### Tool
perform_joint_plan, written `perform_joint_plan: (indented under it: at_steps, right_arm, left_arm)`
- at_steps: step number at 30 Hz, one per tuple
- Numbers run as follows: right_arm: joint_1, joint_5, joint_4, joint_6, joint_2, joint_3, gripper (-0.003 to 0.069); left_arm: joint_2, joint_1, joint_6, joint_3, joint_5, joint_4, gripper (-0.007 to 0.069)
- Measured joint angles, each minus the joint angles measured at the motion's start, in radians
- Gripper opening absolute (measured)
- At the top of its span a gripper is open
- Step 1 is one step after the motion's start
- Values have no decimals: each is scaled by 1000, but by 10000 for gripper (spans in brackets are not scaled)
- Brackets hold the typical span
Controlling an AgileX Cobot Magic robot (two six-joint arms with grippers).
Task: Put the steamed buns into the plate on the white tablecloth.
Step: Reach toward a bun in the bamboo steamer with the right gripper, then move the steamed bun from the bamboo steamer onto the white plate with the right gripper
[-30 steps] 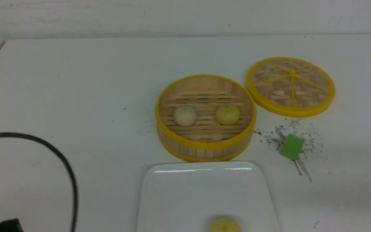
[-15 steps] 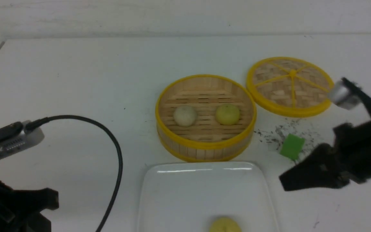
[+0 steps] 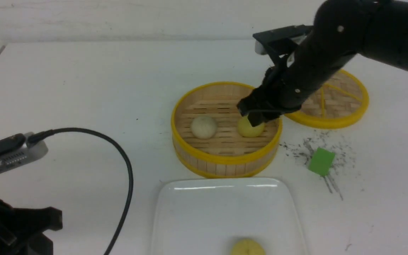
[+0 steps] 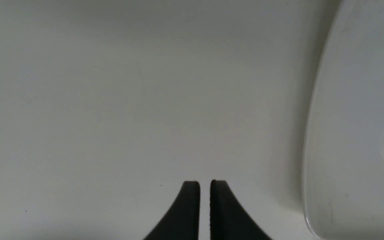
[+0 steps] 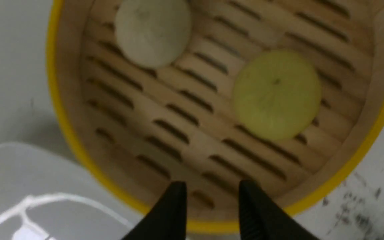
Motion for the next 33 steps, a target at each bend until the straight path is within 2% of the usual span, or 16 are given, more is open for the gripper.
perform_joint_plan:
  at_steps: [1, 2, 5, 8, 12, 16, 22, 23, 28, 33]
  right_arm:
    - [0, -15, -18, 7, 22, -22, 342]
    - [0, -21, -25, 9, 30, -24, 350]
    - [0, -87, -51, 13, 93, -44, 469]
    - [0, -125, -68, 13, 132, -44, 511]
    - [0, -164, -93, 13, 174, -44, 513]
    - [0, -171, -122, 13, 193, -44, 435]
    - [1, -144, -140, 13, 186, -45, 58]
    - [3, -131, -142, 13, 177, -45, 25]
    - [13, -43, -138, 13, 80, -43, 12]
    - [27, 191, -43, 22, -171, -38, 12]
  left_arm:
    - [0, 0, 0, 0, 0, 0, 86]
    - [0, 0, 0, 0, -1, 0, 87]
    - [0, 0, -1, 0, -1, 0, 91]
    - [0, 0, -3, 0, -2, -5, 91]
    - [0, 0, -3, 0, -3, -15, 94]
    - [0, 0, -4, 0, -4, -15, 105]
    - [0, 0, -4, 0, -8, -15, 113]
    - [0, 0, -4, 0, -8, -15, 116]
    - [0, 0, -4, 0, -8, -15, 122]
    - [0, 0, -4, 0, -16, -14, 125]
